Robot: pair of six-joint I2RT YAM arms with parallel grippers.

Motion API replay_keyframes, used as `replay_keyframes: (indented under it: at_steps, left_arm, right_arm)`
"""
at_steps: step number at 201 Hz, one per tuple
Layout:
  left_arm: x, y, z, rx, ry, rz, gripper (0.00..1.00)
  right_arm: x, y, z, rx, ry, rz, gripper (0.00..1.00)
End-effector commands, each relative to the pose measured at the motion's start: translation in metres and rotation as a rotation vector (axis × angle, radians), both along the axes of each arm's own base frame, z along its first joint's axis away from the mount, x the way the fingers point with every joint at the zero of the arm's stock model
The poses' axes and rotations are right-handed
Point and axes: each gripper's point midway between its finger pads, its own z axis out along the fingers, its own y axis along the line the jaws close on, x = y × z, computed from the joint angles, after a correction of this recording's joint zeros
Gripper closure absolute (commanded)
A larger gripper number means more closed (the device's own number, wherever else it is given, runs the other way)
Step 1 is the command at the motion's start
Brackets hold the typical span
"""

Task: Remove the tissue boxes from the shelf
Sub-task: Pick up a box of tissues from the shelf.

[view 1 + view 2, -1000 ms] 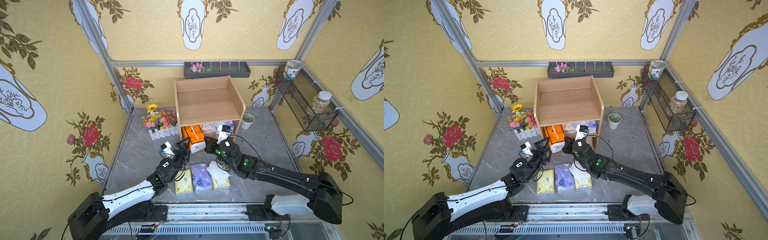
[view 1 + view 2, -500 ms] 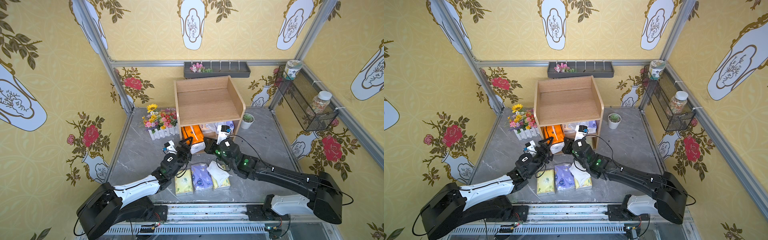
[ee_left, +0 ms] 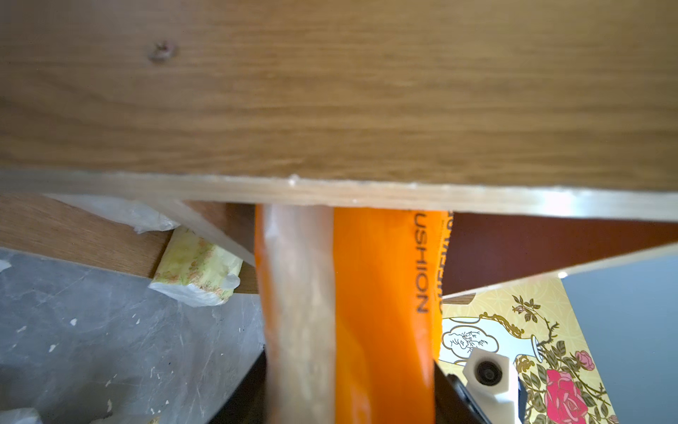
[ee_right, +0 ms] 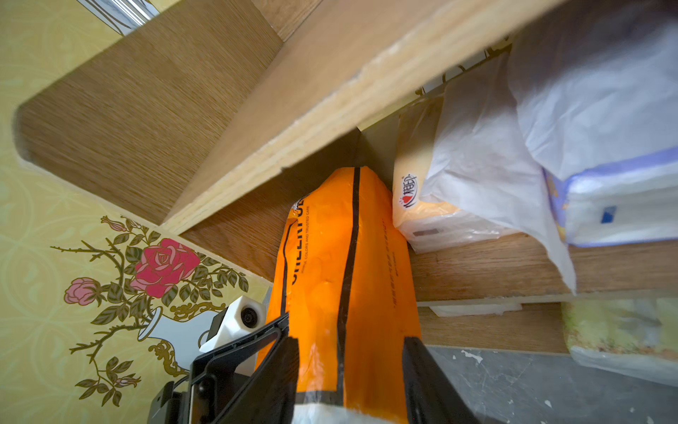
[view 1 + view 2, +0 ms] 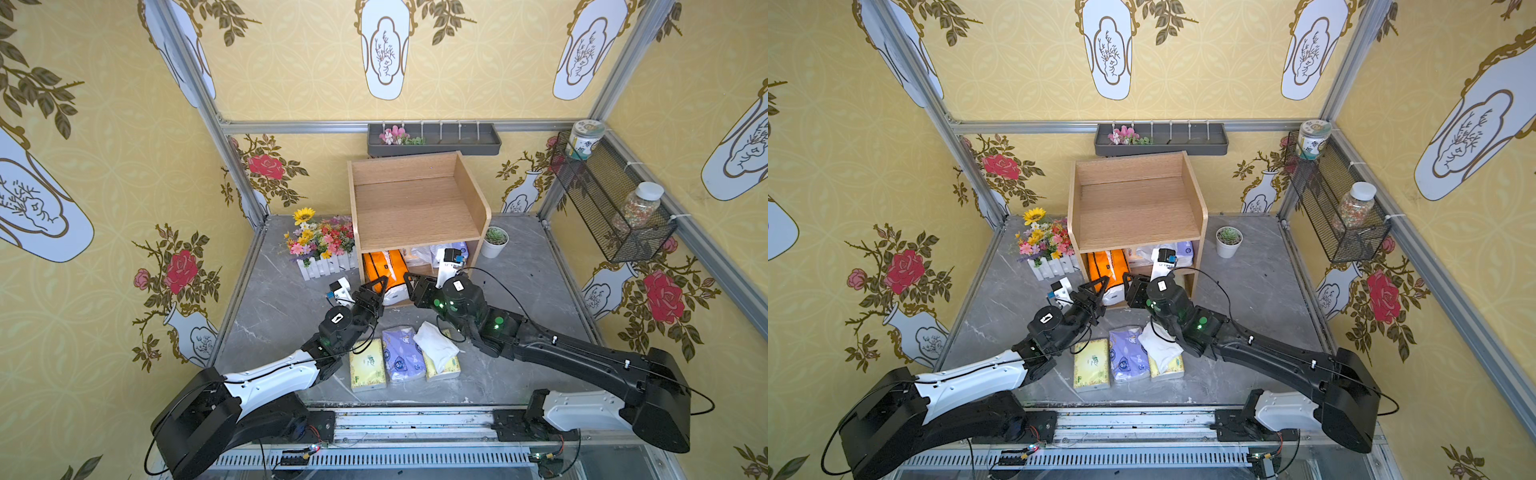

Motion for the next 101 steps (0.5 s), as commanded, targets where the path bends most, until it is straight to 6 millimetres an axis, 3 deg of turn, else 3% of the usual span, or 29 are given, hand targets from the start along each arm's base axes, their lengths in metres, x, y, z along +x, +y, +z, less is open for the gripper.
replay_keyframes:
  at_steps: [1, 51, 73, 101]
  left_arm:
    - [-0.008, -0.004, 0.016, 0.009, -0.079, -0.051, 0.55]
    - [-0.032, -0.015, 0.020, 0.078, -0.147, -0.193, 0.57]
    - [-0.047, -0.021, 0.010, 0.108, -0.156, -0.280, 0.57]
    - [-0.069, -0.027, -0.004, 0.114, -0.151, -0.394, 0.57]
  right_arm:
    - [-0.011, -0.006, 0.004, -0.086, -0.030, 0.054, 0.37]
    - [-0.045, -0.030, 0.008, -0.201, 0.015, 0.177, 0.13]
    - [-0.059, -0.037, 0.006, -0.201, 0.075, 0.257, 0.03]
    - [-0.069, -0.032, -0.001, -0.122, 0.179, 0.378, 0.03]
